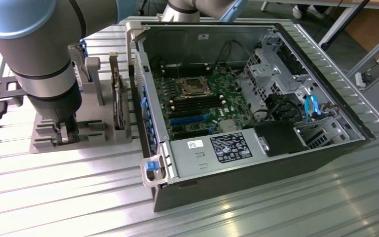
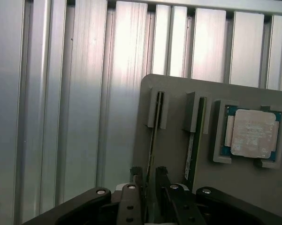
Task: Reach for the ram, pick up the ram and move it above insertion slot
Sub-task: 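Pick up the ram and move it above insertion slot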
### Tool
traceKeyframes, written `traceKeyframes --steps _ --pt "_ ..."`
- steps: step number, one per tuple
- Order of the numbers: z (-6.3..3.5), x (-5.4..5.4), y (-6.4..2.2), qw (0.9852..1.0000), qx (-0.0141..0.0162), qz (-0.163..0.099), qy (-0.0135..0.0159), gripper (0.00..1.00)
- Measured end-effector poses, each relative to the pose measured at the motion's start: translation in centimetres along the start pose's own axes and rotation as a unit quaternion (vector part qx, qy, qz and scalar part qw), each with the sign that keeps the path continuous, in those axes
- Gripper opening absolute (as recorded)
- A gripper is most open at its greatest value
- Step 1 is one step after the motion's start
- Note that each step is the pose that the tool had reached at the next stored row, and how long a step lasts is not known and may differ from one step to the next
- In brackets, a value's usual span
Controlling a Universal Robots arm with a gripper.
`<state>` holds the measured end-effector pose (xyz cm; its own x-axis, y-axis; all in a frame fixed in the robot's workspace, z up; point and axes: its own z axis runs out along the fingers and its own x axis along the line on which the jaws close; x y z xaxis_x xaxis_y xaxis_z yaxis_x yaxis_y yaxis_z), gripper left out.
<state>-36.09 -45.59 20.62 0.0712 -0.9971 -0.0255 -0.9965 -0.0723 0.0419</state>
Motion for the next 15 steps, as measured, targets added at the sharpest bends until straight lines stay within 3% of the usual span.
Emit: traceKeyframes --steps 3,15 --pt "0.00 0.00 0.00 1.0000 0.0000 0.000 0.0000 0.14" --pt "0.00 0.00 0.00 1.0000 0.0000 0.000 0.0000 0.14"
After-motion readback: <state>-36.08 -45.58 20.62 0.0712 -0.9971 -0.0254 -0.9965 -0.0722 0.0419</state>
